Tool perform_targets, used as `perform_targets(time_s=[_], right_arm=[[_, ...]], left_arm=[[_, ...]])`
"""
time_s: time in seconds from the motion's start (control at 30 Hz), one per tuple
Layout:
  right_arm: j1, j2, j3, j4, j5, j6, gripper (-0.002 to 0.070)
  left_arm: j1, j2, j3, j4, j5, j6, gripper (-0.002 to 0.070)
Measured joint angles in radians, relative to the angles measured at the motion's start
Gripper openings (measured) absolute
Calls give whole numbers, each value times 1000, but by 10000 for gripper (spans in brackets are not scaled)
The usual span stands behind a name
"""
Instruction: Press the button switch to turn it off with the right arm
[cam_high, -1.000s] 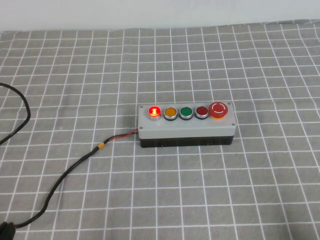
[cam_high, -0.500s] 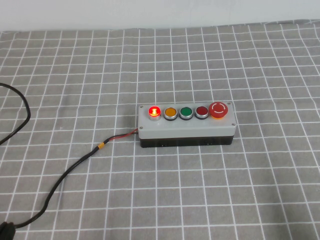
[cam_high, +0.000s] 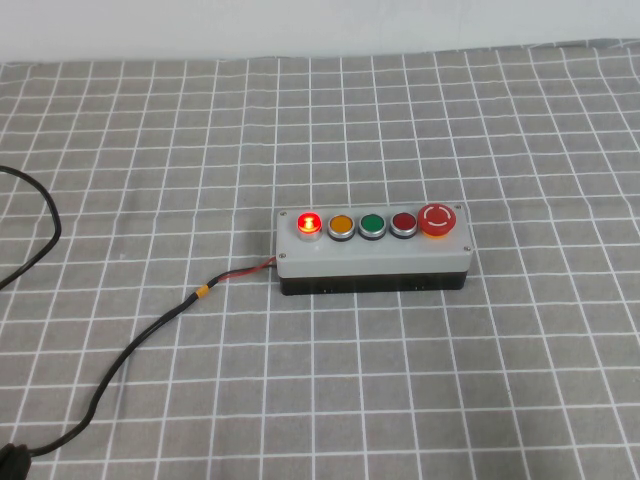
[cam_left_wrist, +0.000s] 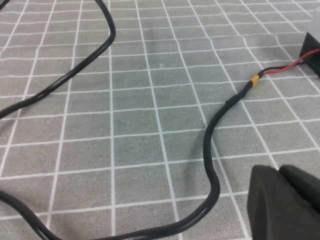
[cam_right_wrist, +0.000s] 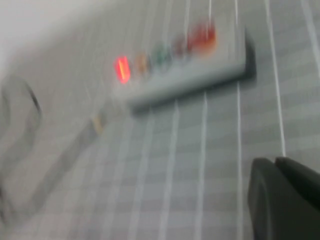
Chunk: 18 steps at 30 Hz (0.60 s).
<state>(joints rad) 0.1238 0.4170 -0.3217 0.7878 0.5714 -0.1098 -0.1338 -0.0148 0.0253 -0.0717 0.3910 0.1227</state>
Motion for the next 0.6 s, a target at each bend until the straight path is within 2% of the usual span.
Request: perform_targets(time_s=[0.13, 0.33, 0.6], right_arm=[[0, 271, -176, -143, 175, -2, -17], [21, 627, -424, -226, 276, -85, -17], [271, 993, -762, -390, 279, -61, -17]], left_arm=[[0, 0, 0, 0, 0, 0, -3], [0, 0, 0, 0, 0, 0, -3], [0, 0, 0, 0, 0, 0, -3]])
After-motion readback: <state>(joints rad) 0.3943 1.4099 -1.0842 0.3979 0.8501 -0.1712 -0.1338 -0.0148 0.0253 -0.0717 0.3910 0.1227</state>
